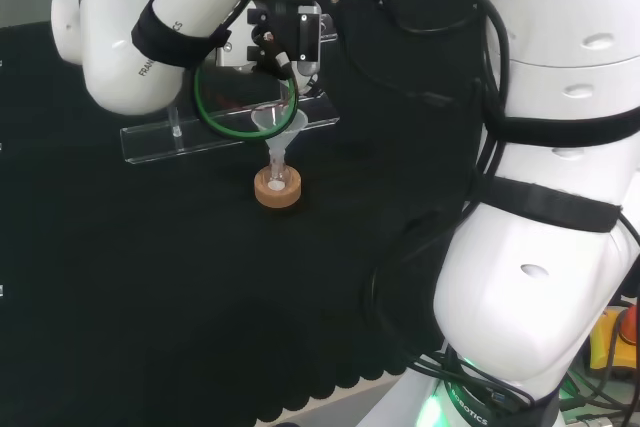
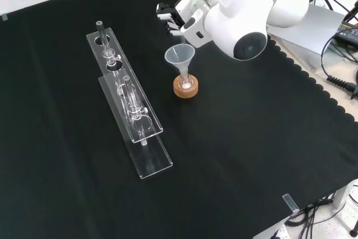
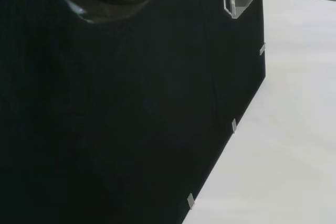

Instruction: Pour all the NaCl from the weighing funnel into the round-bottom flask.

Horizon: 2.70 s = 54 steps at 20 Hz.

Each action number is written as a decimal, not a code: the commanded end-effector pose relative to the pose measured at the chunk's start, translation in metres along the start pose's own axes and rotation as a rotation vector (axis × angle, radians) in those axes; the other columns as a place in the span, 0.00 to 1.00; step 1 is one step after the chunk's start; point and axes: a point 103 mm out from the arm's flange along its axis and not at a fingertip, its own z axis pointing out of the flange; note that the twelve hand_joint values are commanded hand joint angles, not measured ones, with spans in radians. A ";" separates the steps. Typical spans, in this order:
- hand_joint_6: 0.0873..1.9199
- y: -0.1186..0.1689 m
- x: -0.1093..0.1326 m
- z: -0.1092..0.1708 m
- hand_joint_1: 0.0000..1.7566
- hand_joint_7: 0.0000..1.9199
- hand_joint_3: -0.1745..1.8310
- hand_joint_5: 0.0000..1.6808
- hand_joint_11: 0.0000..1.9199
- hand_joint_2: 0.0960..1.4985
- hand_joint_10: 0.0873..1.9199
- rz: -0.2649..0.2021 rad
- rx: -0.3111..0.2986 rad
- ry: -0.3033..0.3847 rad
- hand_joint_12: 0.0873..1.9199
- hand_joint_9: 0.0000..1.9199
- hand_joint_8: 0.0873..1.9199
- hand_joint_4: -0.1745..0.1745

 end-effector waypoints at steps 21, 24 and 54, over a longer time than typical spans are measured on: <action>0.32 0.001 -0.036 0.063 0.71 0.67 0.10 0.72 0.51 0.64 0.00 0.023 -0.101 0.394 0.46 0.73 0.22 0.71; 0.32 0.002 -0.038 0.071 0.72 0.67 0.10 0.72 0.51 0.64 0.00 0.022 -0.103 0.436 0.46 0.73 0.22 0.71; 0.32 0.026 -0.027 0.119 0.72 0.67 0.10 0.72 0.50 0.64 0.00 -0.008 -0.135 0.624 0.46 0.74 0.22 0.71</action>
